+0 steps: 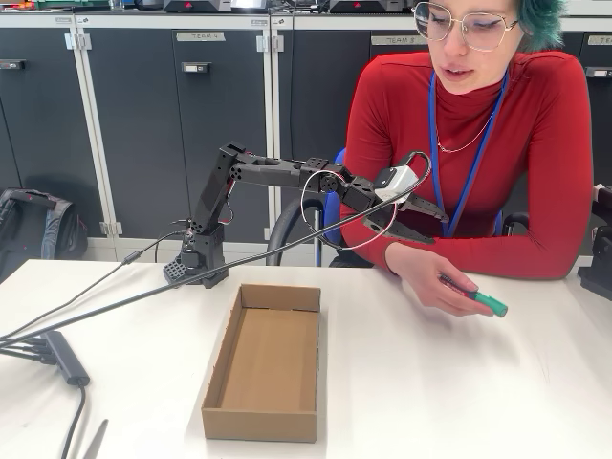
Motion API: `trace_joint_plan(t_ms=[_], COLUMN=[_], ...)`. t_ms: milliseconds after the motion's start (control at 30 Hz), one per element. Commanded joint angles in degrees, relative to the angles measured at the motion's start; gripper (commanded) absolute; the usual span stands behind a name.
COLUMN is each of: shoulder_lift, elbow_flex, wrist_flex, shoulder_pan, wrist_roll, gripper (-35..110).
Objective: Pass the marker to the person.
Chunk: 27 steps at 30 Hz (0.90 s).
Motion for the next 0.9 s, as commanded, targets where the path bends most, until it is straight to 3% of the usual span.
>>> trace_joint_plan(t_ms=[0, 867], shoulder_lift=[6.42, 8.61], elbow_flex=[-0.7, 2.55], wrist_flex=[-1.32, -0.62], shoulder_pan=[-0.97, 1.05], wrist_roll=[-1.67, -2.9], gripper=[24, 25])
